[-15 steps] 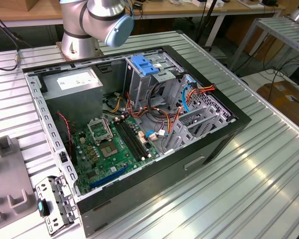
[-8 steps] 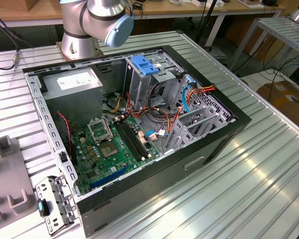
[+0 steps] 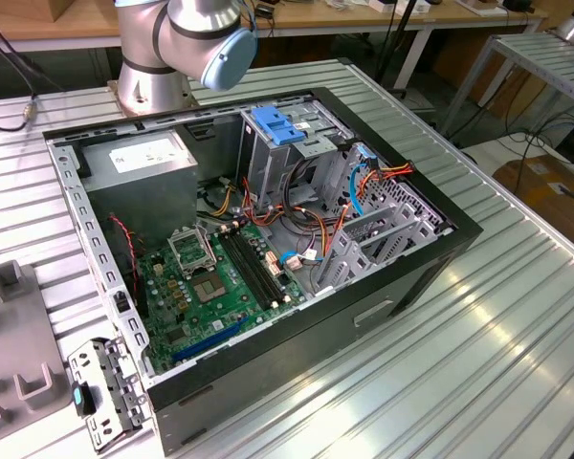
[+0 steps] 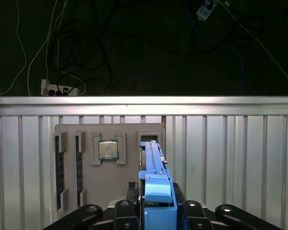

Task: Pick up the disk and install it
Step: 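Pick up the disk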

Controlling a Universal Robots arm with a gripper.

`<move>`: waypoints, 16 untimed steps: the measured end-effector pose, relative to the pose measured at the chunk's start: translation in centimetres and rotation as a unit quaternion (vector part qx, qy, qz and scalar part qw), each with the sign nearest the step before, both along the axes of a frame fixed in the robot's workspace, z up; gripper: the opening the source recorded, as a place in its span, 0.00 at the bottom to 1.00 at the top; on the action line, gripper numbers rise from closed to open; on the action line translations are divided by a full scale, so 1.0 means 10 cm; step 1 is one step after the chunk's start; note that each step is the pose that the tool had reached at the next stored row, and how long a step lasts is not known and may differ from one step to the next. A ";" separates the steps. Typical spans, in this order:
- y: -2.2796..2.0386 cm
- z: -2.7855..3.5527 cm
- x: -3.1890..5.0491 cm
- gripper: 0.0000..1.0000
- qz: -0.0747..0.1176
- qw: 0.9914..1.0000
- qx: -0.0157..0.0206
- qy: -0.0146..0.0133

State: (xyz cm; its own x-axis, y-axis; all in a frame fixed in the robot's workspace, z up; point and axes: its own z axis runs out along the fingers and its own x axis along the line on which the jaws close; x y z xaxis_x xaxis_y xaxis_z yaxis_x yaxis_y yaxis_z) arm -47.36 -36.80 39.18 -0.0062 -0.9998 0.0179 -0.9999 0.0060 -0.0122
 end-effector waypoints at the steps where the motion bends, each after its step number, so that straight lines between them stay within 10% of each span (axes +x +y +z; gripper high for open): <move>1: 0.000 0.013 0.000 0.37 0.000 1.000 0.000 0.000; 16: 0.000 0.273 0.002 0.37 0.000 1.000 0.000 0.000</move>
